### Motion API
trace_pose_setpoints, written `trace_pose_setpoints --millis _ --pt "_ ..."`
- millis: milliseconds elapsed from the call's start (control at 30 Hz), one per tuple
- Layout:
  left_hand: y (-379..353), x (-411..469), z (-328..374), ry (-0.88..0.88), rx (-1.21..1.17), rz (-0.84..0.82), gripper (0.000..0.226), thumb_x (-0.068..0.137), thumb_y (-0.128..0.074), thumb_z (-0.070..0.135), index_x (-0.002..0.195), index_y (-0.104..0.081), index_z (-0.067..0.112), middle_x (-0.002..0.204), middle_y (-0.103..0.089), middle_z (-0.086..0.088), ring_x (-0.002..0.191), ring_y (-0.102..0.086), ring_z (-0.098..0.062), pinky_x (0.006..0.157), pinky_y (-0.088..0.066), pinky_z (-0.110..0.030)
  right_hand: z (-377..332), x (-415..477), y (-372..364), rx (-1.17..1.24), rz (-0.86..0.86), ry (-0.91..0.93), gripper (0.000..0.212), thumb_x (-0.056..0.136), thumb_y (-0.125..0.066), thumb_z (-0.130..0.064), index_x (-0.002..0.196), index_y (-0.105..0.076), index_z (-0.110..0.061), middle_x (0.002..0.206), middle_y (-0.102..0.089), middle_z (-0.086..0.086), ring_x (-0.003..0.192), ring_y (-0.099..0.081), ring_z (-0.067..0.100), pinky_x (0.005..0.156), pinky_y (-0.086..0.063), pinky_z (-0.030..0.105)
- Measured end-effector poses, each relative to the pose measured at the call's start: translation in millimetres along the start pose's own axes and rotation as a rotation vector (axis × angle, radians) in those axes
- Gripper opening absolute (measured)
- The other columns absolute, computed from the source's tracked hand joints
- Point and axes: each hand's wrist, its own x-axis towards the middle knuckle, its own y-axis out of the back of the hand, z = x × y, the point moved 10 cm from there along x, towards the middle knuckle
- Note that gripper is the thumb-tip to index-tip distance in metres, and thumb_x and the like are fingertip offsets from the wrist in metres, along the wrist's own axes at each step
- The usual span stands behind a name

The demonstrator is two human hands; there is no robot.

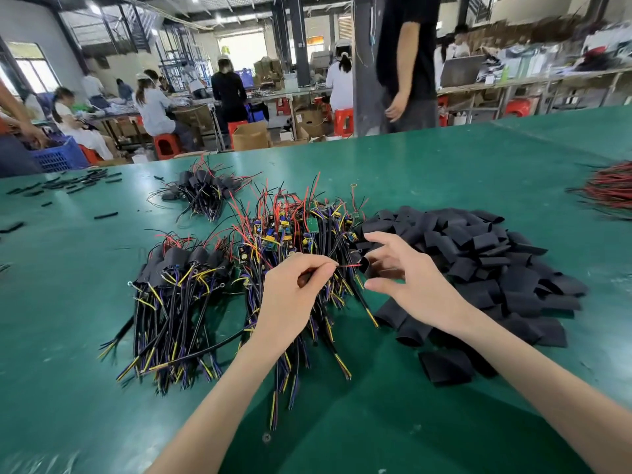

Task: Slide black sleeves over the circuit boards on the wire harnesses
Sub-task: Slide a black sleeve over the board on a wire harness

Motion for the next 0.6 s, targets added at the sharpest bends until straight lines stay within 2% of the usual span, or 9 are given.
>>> trace_pose_setpoints --millis 167,233,333,400,500,567,600 --pt "-4 -2 5 -0.06 0.067 -0.03 0.011 0.087 -0.066 0.01 0.086 -0.074 0.017 0.079 -0.062 0.016 0.075 -0.055 -0.002 0.069 -0.039 -0.015 -6 -1 0 -0.022 0.004 0.042 0.07 0.074 -0.074 -0.001 0.12 -0.042 -0.043 0.102 -0.063 -0.016 0.09 -0.058 -0.004 0.087 -0.036 0.001" --pt "-5 -3 8 -0.095 0.098 -0.035 0.01 0.086 -0.067 0.01 0.087 -0.074 0.016 0.078 -0.06 0.018 0.075 -0.054 0.0 0.068 -0.038 -0.013 -9 -2 -2 -0.072 -0.016 0.065 0.068 0.076 -0.074 -0.004 0.125 -0.042 -0.04 0.103 -0.063 -0.018 0.096 -0.058 -0.002 0.094 -0.037 0.007" --pt "-13 -5 13 -0.151 0.128 -0.072 0.011 0.087 -0.064 0.005 0.095 -0.071 0.011 0.083 -0.061 0.013 0.076 -0.054 0.003 0.071 -0.037 -0.01 -20 -7 -11 -0.232 -0.062 0.154 0.063 0.08 -0.071 -0.01 0.134 -0.044 -0.029 0.111 -0.064 -0.01 0.107 -0.055 0.006 0.101 -0.036 0.02" --pt "-23 -8 14 -0.141 0.119 -0.127 0.019 0.09 -0.056 -0.001 0.107 -0.061 0.008 0.092 -0.062 0.008 0.087 -0.057 0.001 0.077 -0.042 -0.014 -33 -13 -19 -0.362 -0.056 0.267 0.059 0.082 -0.068 -0.014 0.135 -0.045 -0.024 0.112 -0.066 -0.005 0.106 -0.053 0.014 0.096 -0.033 0.022" --pt "-33 -16 20 -0.189 0.147 -0.202 0.03 0.09 -0.044 -0.007 0.119 -0.047 0.003 0.097 -0.045 0.014 0.089 -0.046 0.01 0.079 -0.033 -0.004 -45 -18 -24 -0.447 -0.011 0.342 0.051 0.081 -0.065 -0.013 0.129 -0.05 -0.021 0.098 -0.068 -0.004 0.092 -0.056 0.022 0.084 -0.038 0.028" --pt "-32 -17 20 -0.183 0.161 -0.252 0.035 0.091 -0.05 0.002 0.125 -0.044 0.007 0.099 -0.043 0.011 0.088 -0.044 0.007 0.08 -0.03 -0.003 -48 -17 -20 -0.426 0.027 0.337 0.043 0.08 -0.067 -0.009 0.12 -0.056 -0.019 0.088 -0.07 -0.006 0.084 -0.056 0.017 0.077 -0.04 0.031" --pt "-30 -16 18 -0.184 0.202 -0.273 0.038 0.091 -0.056 0.012 0.127 -0.044 0.013 0.105 -0.045 0.009 0.092 -0.044 0.006 0.084 -0.028 -0.005 -46 -16 -15 -0.406 0.049 0.323 0.039 0.078 -0.068 -0.006 0.114 -0.059 -0.018 0.083 -0.07 -0.005 0.08 -0.056 0.015 0.074 -0.041 0.032"
